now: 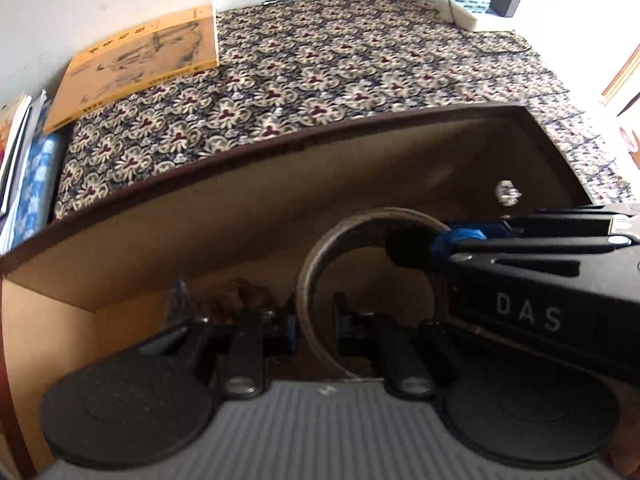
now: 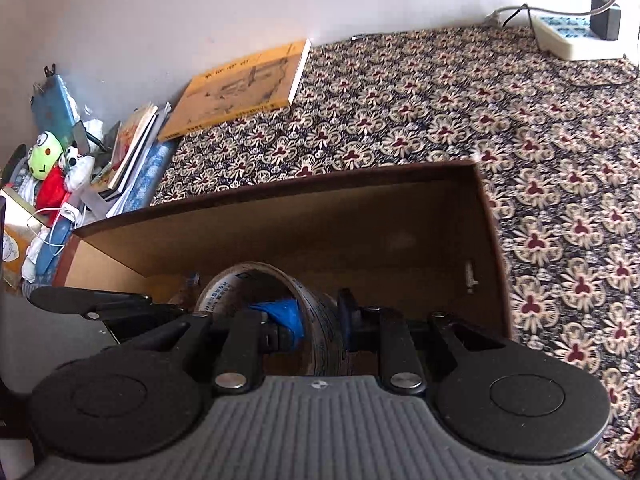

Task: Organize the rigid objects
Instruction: 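Lift the tape roll with the right tool and carry it into the cardboard box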

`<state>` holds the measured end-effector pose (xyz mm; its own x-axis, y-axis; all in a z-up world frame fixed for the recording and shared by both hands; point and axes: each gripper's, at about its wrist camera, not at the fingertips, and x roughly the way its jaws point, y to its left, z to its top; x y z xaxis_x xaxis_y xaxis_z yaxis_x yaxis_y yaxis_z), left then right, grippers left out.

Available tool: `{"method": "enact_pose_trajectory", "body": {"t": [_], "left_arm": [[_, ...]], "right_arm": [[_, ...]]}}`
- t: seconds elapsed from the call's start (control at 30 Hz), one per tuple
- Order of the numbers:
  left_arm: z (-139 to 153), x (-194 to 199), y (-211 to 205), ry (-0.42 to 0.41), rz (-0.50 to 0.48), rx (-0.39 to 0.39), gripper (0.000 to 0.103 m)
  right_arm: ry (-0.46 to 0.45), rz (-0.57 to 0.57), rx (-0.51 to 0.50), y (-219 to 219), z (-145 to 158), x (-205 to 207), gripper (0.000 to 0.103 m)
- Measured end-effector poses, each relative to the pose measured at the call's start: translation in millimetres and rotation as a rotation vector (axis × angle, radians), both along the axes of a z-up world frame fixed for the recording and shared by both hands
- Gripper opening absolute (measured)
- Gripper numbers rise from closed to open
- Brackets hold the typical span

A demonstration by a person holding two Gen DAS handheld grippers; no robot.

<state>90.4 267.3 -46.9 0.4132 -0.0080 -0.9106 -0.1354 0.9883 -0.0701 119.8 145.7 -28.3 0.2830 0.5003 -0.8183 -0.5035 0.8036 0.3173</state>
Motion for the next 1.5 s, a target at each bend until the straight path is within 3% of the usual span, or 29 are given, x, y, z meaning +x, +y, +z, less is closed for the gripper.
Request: {"method": "enact_pose_trajectory", "body": {"t": [0.23, 0.57, 0.63, 0.7, 0.83, 1.5], "left_arm": [[-13, 0, 25, 0.026, 0.036, 0.039, 0.006], [-11, -17, 52, 0.029, 0.083, 0.047, 0.009], [-4, -22, 50, 0.014, 0.082, 0.048, 0.032], [3, -27, 45, -0.004, 0.073, 0.055, 0.045], [18, -37, 30, -0.051, 0.048, 0.096, 0.060], [83, -78, -50, -0.192, 0.088, 0.240, 0.065]], "right_arm": [[0.095, 0.000, 0.038, 19, -16, 3, 0.001], [0.076, 0.056, 0.046, 51, -19, -5, 0.006], [0.062, 0.040, 0.041, 51, -14, -6, 0.008], [0.050, 0.037, 0.054, 49, -9, -6, 0.008], [-0.001, 0.005, 0.057, 38, 3, -10, 0.008], [-0.091, -0.097, 0.272, -65, 57, -68, 0.009]]}}
